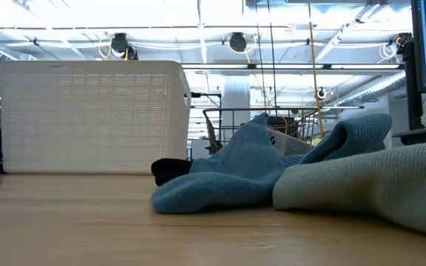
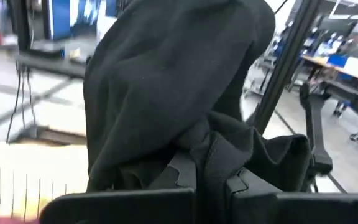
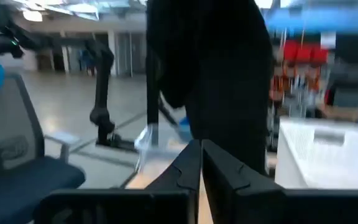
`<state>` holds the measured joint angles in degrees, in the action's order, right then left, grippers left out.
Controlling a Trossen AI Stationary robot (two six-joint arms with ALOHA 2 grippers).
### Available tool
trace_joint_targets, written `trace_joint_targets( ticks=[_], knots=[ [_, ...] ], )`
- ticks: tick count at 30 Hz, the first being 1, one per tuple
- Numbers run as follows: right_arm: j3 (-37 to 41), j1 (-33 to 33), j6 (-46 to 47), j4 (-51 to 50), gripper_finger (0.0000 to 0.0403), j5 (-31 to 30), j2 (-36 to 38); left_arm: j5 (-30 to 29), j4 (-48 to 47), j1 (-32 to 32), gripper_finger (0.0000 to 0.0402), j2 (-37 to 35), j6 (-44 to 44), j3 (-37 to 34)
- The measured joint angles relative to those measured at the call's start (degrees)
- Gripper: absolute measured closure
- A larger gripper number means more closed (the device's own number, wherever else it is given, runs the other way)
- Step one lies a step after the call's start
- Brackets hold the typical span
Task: Pick & Place Cloths
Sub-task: Put the black boxers into the gold wire basket
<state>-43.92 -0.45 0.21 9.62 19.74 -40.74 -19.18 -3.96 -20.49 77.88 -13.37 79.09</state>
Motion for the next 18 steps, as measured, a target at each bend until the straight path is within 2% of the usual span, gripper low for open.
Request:
trace_joint_targets(
  ticks=[7, 18],
  knots=[
    [0.0, 2.8, -5.1, 14.5, 0.033, -0.7, -3.9, 4.1, 4.1, 2.0, 0.0399, 0.1, 2.0, 0.0],
    [-0.9, 6.9, -11.7, 25.7, 0.018, -11.1, -11.3, 4.2, 4.1, 2.9, 0.04, 0.2, 1.0, 0.0]
  ],
)
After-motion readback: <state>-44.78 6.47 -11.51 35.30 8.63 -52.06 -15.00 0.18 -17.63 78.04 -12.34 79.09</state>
